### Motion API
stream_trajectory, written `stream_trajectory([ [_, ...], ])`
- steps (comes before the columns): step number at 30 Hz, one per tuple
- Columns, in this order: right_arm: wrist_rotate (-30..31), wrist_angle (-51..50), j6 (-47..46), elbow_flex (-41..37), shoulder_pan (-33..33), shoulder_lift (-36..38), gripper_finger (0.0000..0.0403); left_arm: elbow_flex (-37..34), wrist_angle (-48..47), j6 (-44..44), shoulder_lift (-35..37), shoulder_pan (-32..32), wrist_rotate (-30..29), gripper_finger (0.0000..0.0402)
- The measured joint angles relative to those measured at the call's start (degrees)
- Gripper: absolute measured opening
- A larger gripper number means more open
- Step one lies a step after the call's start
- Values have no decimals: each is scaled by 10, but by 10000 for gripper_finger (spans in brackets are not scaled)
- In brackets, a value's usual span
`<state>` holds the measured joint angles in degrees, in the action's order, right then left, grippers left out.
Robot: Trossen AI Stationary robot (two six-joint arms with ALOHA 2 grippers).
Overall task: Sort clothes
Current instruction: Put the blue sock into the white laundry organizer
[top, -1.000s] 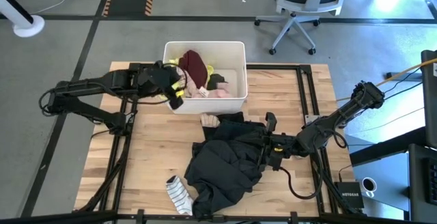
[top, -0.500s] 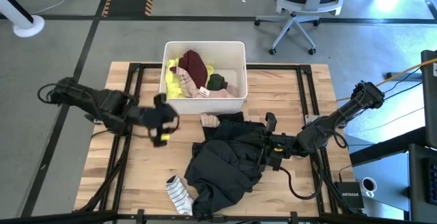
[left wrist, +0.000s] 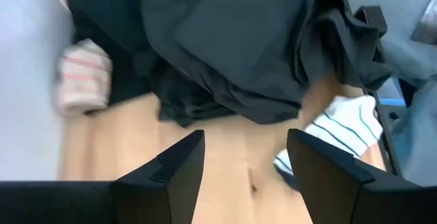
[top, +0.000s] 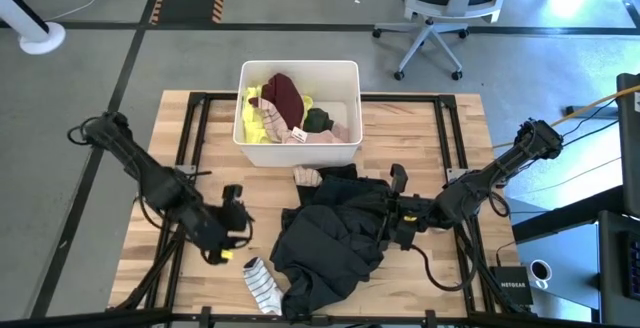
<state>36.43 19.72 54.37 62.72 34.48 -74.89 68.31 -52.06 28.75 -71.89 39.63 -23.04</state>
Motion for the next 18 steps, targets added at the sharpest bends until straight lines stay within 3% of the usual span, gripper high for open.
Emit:
stream_trajectory([
  [9,0,28,54,0,0,0,33,-61,37,144,-65,36,45,203],
  [18,0,40,78,0,0,0,33,-148,191,192,-114,30,153,203],
])
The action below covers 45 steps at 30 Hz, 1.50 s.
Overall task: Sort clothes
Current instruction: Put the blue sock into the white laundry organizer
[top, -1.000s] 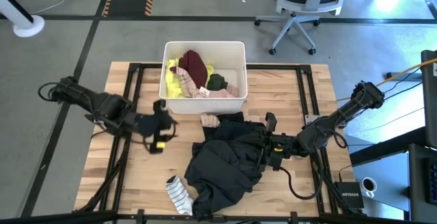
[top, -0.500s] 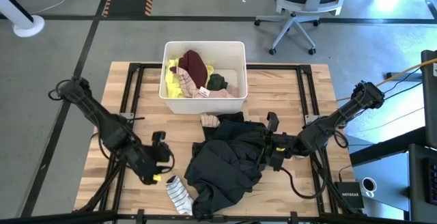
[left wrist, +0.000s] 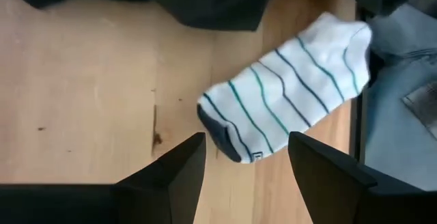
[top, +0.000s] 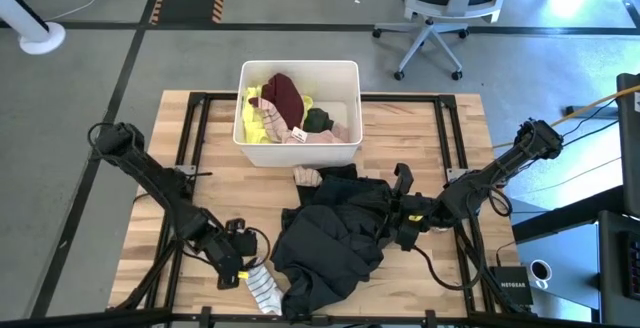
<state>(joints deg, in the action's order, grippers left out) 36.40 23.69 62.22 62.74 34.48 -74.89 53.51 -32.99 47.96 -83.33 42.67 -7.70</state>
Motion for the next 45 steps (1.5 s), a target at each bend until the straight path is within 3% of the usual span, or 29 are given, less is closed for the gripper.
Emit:
stream_trajectory([
  [11,0,3,1,0,0,0,33,-61,57,29,-9,-30,2,203],
  [18,0,2,-2,0,0,0,33,-115,161,40,-9,-30,39,203],
  [24,0,2,-3,0,0,0,33,-142,160,54,-17,-31,37,199],
  [29,0,1,-3,0,0,0,33,-147,176,40,-33,-31,39,157],
  [38,0,2,-3,0,0,0,33,-146,229,-45,-44,-34,40,15],
  [42,0,2,-3,0,0,0,33,-131,219,-81,-40,-47,40,13],
  [45,0,2,-3,0,0,0,33,-104,159,-116,-24,-66,33,8],
])
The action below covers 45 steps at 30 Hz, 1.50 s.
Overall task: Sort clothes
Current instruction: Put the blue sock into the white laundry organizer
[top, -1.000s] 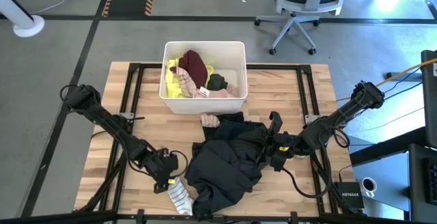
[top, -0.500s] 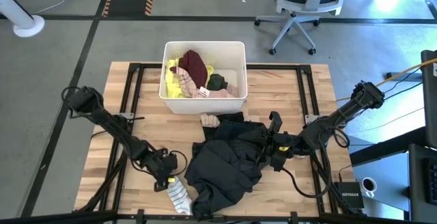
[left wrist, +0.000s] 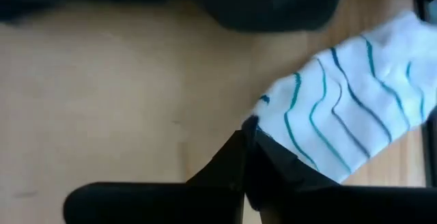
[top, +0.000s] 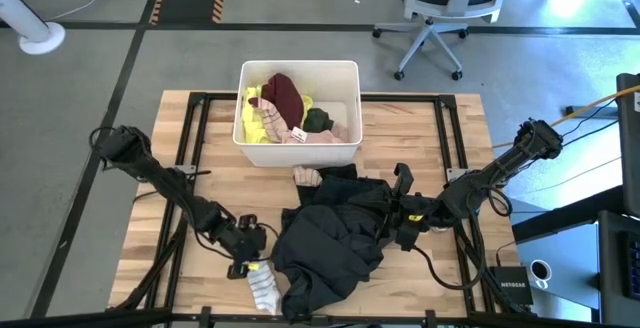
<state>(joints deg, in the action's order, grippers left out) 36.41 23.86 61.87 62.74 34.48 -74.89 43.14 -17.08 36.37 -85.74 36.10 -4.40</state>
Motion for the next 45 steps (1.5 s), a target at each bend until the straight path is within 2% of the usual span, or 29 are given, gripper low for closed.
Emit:
stream_trajectory([
  [4,0,0,0,0,0,0,33,49,-89,-52,41,-29,-43,6],
  [8,0,0,0,0,0,0,33,98,-136,-107,95,-56,-81,7],
  [19,0,0,0,0,0,0,33,175,-101,-255,240,-116,-193,3],
  [29,0,0,0,0,0,0,33,177,-25,-349,312,-199,-207,3],
  [37,0,-1,0,0,0,0,33,177,38,-403,322,-286,-217,5],
  [45,0,-5,-6,0,0,0,33,171,35,-415,322,-377,-217,5],
])
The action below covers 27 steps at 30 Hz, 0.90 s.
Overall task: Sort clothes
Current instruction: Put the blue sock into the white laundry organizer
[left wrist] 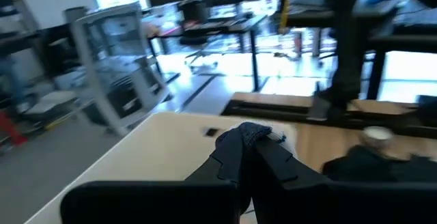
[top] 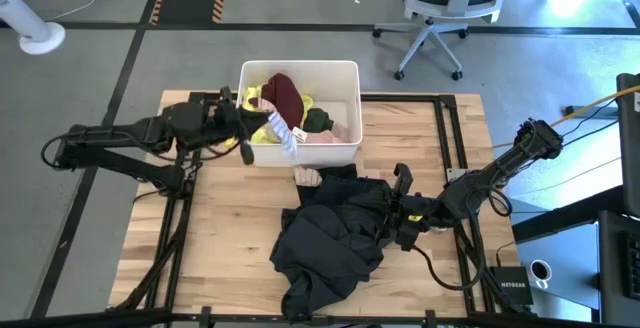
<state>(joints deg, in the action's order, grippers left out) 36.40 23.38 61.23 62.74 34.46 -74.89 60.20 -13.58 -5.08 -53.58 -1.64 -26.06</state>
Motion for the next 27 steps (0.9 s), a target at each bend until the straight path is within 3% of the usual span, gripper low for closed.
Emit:
stream_trajectory([
  [12,0,-9,-10,0,0,0,33,-46,-23,23,0,-92,0,5],
  [23,0,-8,-10,0,0,0,33,-62,-26,61,0,-124,0,6],
  [27,0,-8,-10,0,0,0,33,-62,-27,70,0,-124,1,24],
])
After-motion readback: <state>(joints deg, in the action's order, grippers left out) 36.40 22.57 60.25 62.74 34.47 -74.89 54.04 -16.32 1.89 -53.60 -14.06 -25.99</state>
